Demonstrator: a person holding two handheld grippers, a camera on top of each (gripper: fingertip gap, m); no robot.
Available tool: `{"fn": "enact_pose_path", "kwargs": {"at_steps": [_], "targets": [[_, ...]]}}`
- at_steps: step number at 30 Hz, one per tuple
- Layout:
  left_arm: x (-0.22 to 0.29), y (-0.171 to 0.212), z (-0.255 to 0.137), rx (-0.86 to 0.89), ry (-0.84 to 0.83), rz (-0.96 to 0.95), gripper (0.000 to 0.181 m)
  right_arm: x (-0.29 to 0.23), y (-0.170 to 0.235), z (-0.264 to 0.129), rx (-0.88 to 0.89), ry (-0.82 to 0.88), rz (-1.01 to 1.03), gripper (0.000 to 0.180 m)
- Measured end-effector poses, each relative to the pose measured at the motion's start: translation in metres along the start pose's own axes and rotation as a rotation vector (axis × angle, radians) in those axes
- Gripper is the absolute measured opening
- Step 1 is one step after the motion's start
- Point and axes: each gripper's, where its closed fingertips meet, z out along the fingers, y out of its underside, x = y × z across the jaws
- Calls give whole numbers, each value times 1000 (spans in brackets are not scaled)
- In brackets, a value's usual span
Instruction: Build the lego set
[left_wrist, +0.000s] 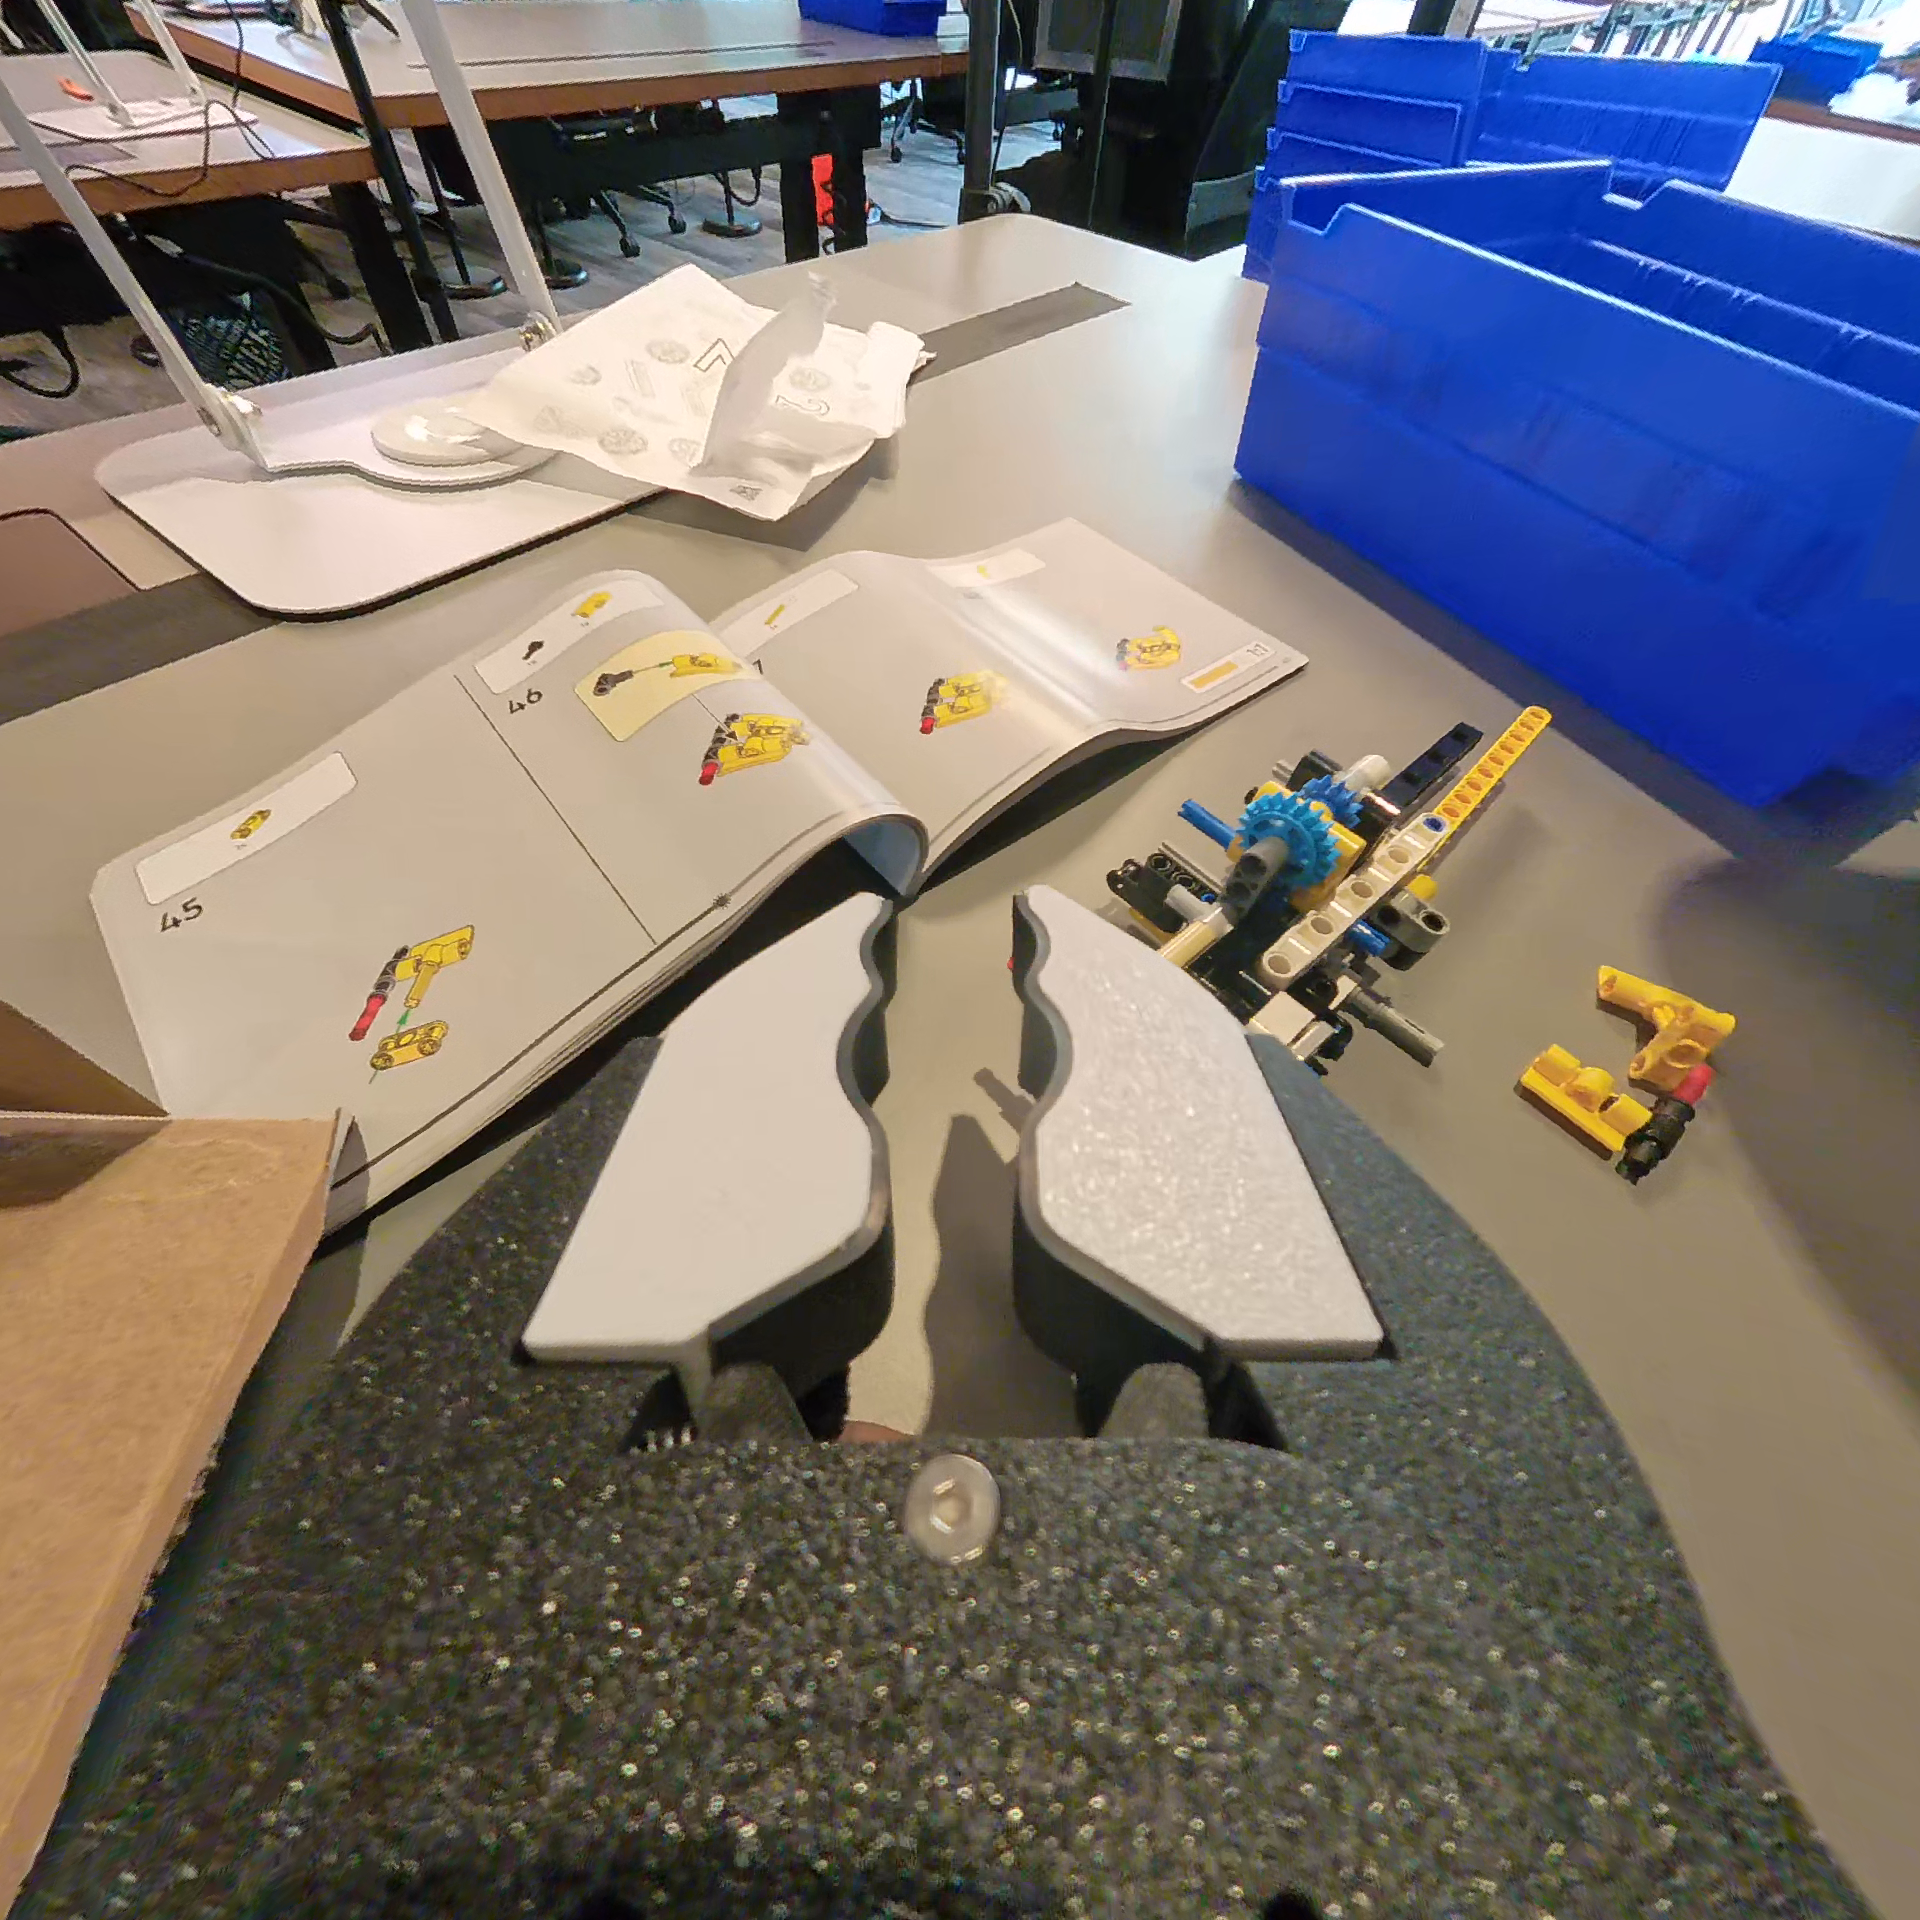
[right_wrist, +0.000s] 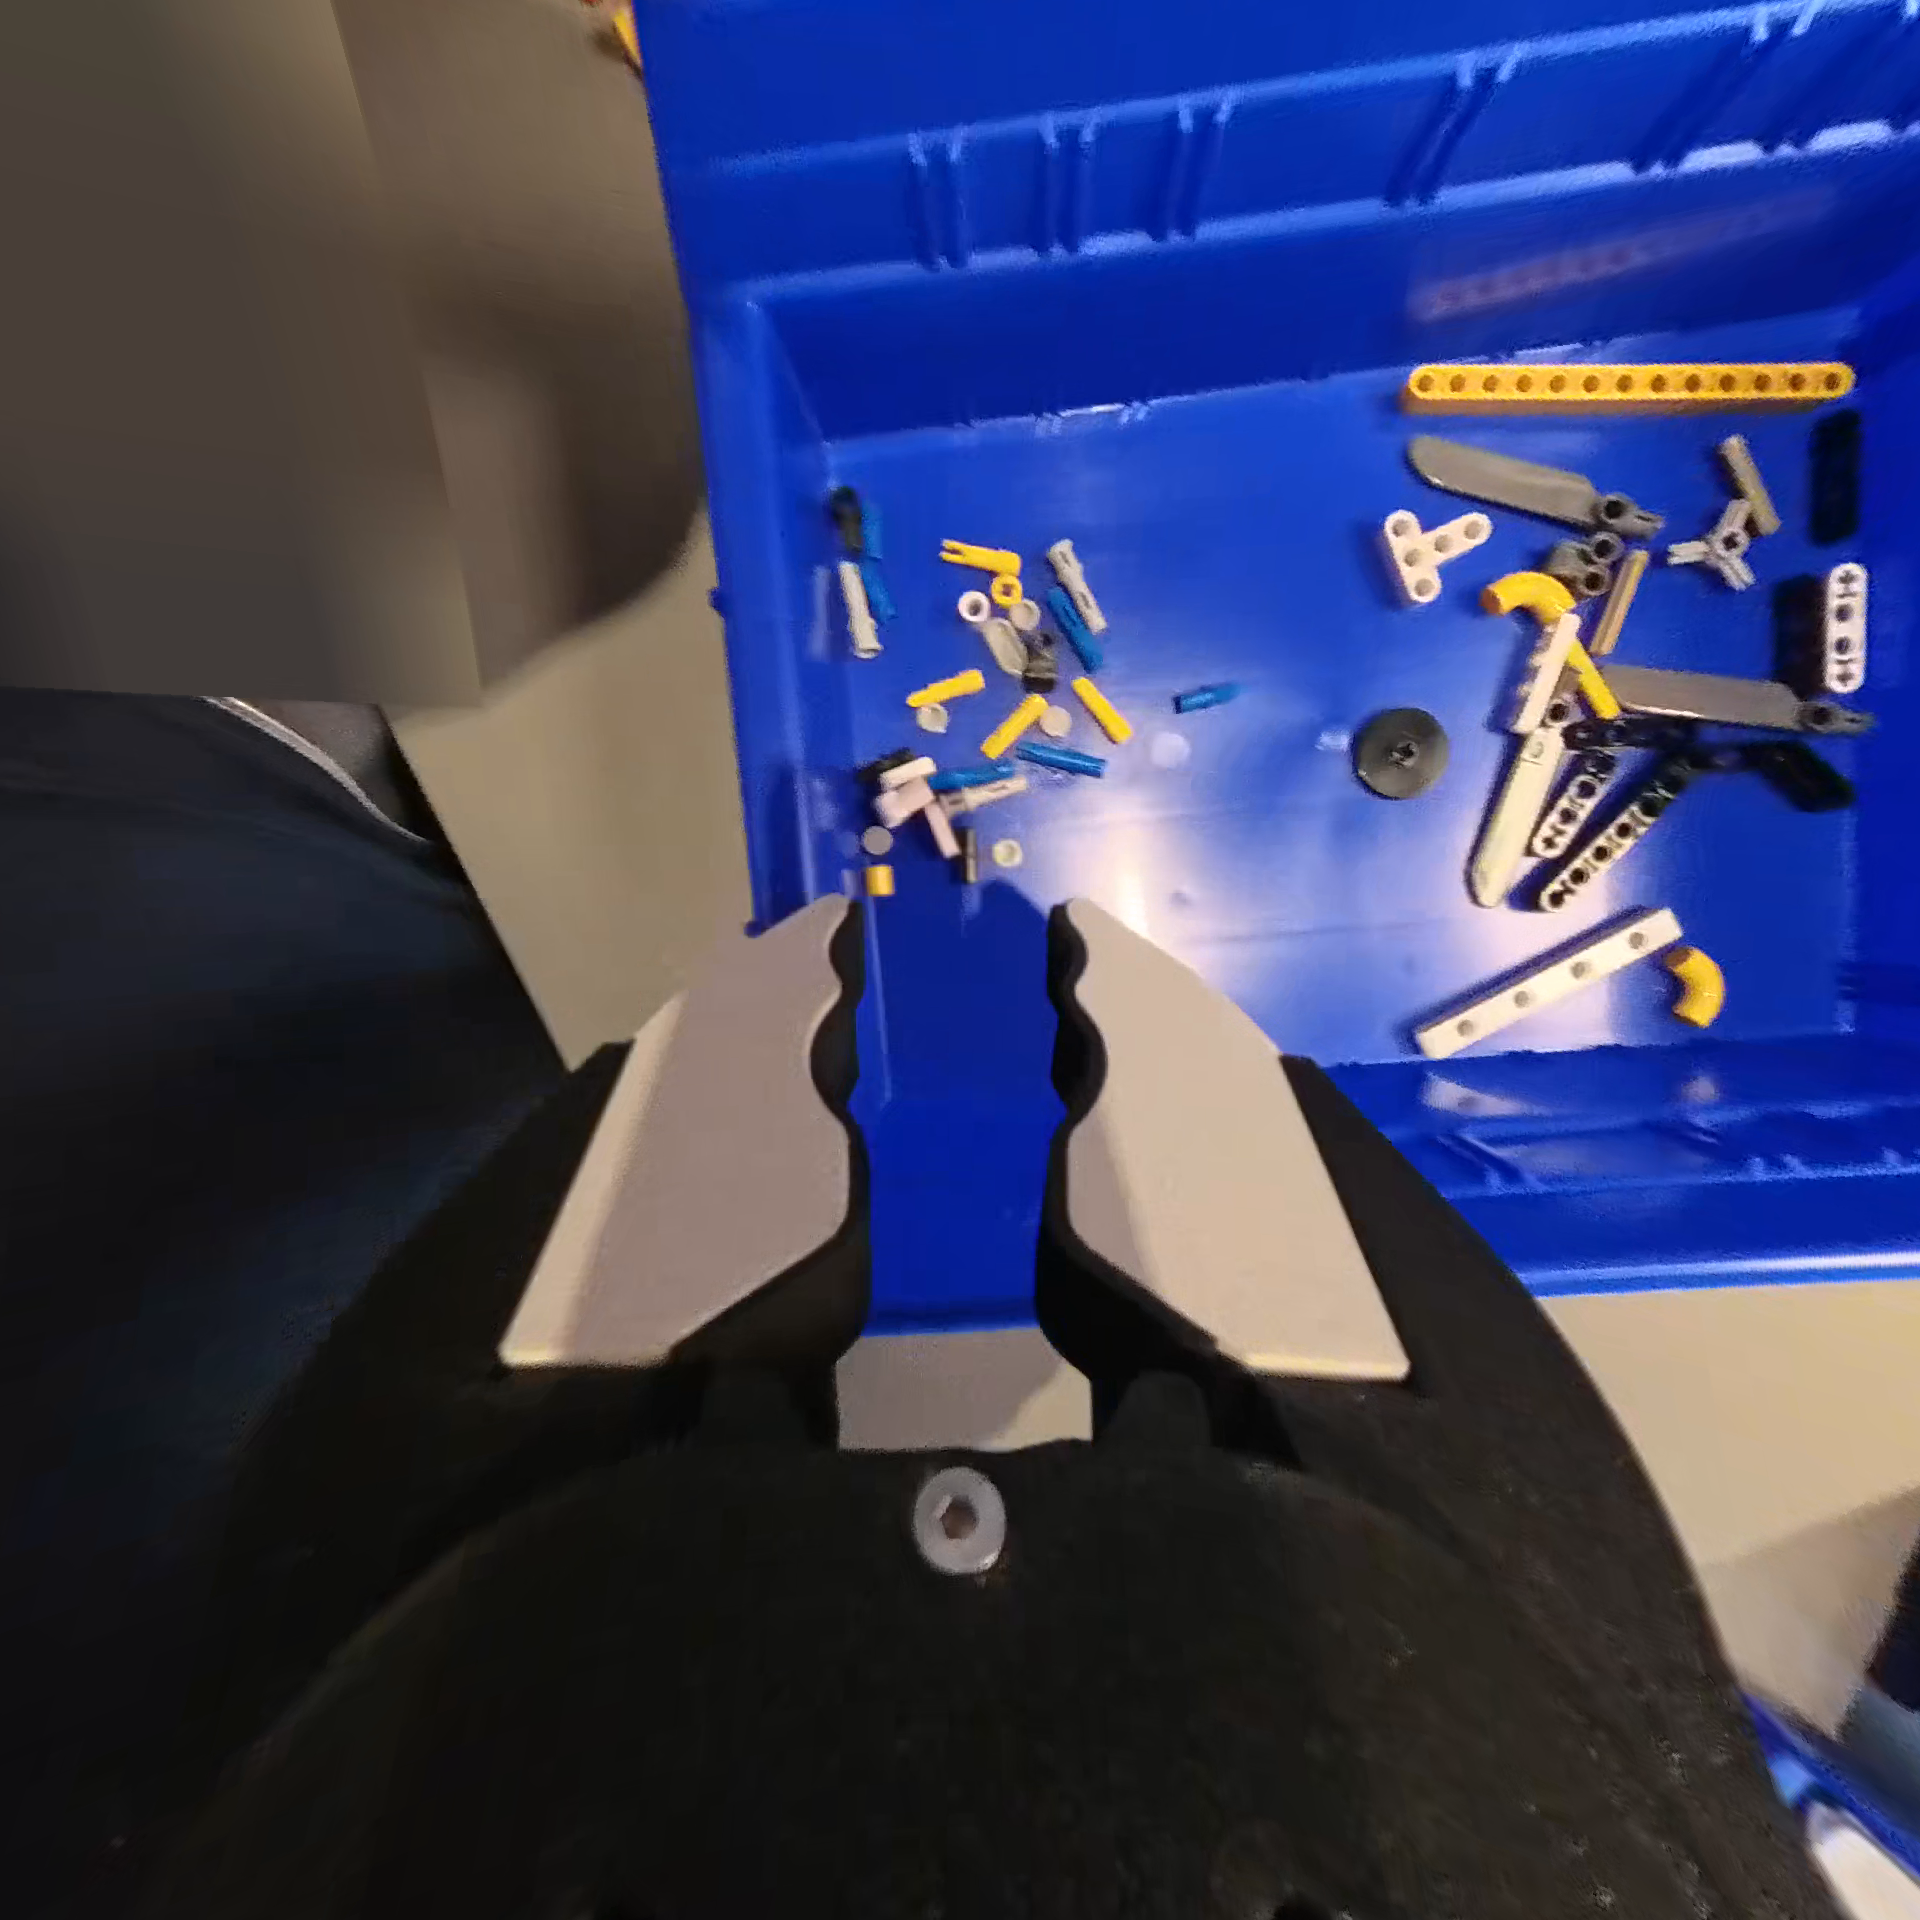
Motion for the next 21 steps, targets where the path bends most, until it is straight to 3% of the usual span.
{"fn": "enact_pose_path", "kwargs": {"at_steps": [16, 21], "targets": [[-1, 0, 0, -3, 7, -23, 21, 26, -4, 6, 8, 22, -4, 34], [-1, 1, 1, -11, 5, -21, 21, 23, -15, 10, 3, 10, -107, 29]]}}
